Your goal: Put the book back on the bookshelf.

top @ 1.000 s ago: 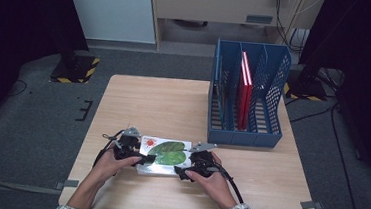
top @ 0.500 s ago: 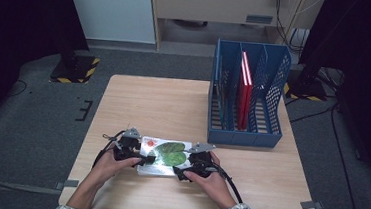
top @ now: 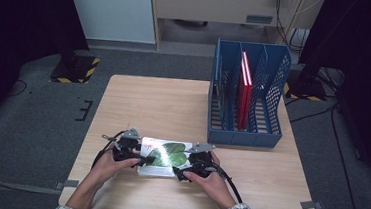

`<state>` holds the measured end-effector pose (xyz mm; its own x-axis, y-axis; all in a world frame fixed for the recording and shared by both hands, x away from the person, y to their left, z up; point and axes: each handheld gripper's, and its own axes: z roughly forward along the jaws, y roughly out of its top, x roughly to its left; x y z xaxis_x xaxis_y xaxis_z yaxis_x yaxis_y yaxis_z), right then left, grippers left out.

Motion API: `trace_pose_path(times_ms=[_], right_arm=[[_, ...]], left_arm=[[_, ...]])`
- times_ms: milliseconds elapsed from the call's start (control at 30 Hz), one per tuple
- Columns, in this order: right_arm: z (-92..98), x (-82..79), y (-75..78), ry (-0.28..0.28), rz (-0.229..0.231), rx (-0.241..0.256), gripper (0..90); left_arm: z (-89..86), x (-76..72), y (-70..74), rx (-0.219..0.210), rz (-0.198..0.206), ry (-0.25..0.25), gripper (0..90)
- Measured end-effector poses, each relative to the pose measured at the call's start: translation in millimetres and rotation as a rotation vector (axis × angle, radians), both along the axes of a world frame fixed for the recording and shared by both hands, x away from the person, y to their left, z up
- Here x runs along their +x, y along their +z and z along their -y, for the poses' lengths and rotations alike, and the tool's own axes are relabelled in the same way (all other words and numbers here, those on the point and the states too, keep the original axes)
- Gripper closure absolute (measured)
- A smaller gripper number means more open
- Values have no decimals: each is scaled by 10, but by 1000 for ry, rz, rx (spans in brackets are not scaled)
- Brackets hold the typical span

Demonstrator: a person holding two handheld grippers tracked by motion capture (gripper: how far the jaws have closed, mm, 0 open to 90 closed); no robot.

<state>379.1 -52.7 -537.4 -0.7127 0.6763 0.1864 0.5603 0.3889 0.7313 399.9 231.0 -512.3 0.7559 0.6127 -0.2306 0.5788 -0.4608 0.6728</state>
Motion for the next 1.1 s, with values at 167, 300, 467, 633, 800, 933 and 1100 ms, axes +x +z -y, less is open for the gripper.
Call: trace_pose_path(times_ms=[167, 300, 467, 633, 800, 933, 1100], right_arm=[[6, 12, -1, -7, 0, -1, 2], [17, 39, -3, -18, -3, 12, 2], [43, 71, 5, -27, -17, 17, 5], [76, 103, 18, -20, -28, 22, 9], [114, 132, 18, -19, -37, 32, 11], [116, 137, 25, -16, -49, 35, 18], [104, 145, 26, 9, -55, 41, 23]], left_arm=[[1, -5, 6, -1, 3, -4, 323], [-1, -13, 17, -4, 8, -9, 337], [4, -26, 30, -7, 19, -10, 356], [-7, -47, 55, -14, 28, -10, 382], [-12, -53, 58, -21, 35, -12, 398], [-14, -67, 66, -22, 41, -12, 415], [-7, -77, 74, -24, 49, -16, 422]])
